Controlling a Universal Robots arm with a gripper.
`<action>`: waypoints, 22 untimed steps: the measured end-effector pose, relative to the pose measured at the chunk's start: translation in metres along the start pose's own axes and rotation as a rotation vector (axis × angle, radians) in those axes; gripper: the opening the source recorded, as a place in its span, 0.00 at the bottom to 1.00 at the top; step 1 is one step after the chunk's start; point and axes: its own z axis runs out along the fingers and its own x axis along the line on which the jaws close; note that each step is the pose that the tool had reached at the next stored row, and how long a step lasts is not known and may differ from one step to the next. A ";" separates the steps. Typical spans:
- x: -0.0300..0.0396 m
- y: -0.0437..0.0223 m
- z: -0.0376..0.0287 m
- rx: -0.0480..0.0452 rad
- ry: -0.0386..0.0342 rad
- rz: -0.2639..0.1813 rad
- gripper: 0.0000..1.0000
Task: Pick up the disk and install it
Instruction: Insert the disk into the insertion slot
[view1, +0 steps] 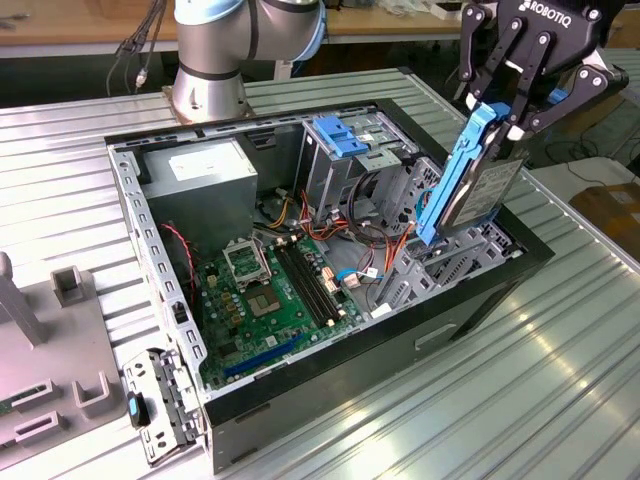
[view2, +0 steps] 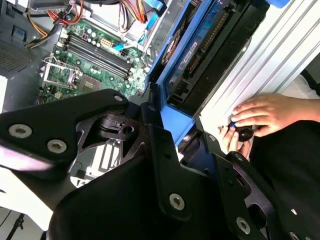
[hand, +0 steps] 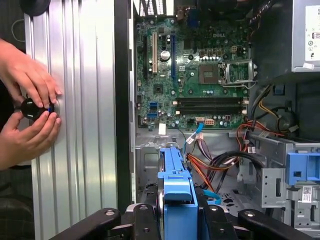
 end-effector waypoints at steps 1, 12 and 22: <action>0.0002 -0.0002 0.0004 -0.0003 0.0001 0.004 0.37; -0.0005 -0.0072 0.0155 -0.0021 -0.0074 0.031 0.37; 0.0106 -0.0072 0.0248 -0.0056 -0.0504 0.027 0.37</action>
